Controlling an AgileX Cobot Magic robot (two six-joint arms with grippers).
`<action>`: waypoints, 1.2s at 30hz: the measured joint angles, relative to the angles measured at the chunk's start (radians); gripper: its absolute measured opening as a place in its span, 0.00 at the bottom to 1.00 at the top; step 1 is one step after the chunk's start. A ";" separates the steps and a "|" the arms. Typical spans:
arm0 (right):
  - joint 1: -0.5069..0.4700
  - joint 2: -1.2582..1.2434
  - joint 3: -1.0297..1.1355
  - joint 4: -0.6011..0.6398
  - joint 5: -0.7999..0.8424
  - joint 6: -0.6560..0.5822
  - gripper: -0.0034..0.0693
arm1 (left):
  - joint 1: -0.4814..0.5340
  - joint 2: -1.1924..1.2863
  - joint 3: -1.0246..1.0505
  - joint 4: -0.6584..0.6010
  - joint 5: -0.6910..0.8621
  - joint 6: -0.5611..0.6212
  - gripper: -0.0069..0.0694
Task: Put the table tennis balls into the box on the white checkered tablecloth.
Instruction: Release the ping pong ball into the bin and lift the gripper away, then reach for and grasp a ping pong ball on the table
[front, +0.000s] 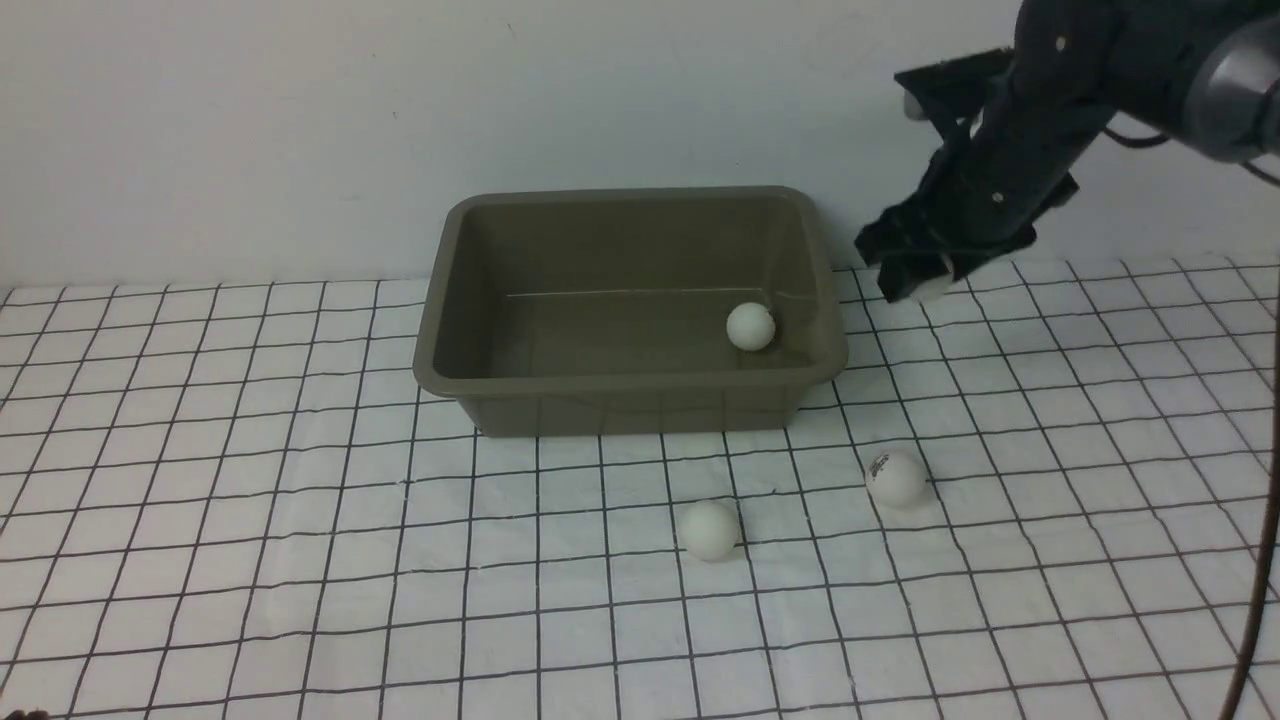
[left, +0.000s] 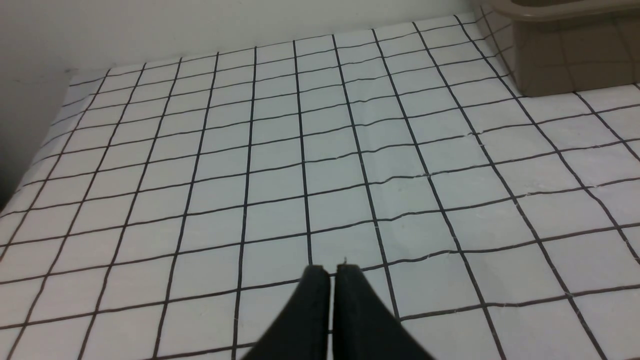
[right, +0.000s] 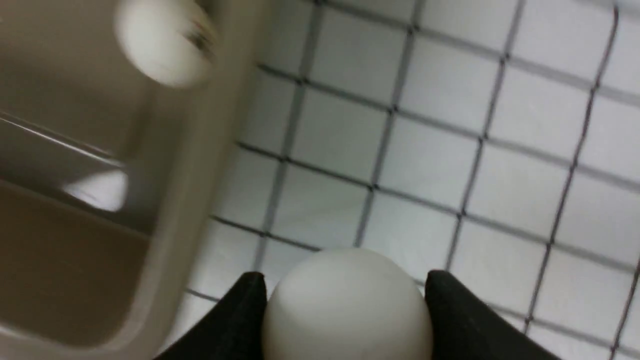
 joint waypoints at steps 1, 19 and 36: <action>0.021 -0.001 -0.014 0.005 -0.006 -0.007 0.55 | 0.000 0.000 0.000 0.000 0.000 0.000 0.09; 0.177 0.115 -0.031 0.008 -0.156 -0.011 0.59 | 0.000 0.000 0.000 0.000 0.001 0.000 0.09; 0.169 0.089 -0.273 -0.176 0.103 0.065 0.61 | 0.000 0.000 0.000 0.000 0.001 0.000 0.09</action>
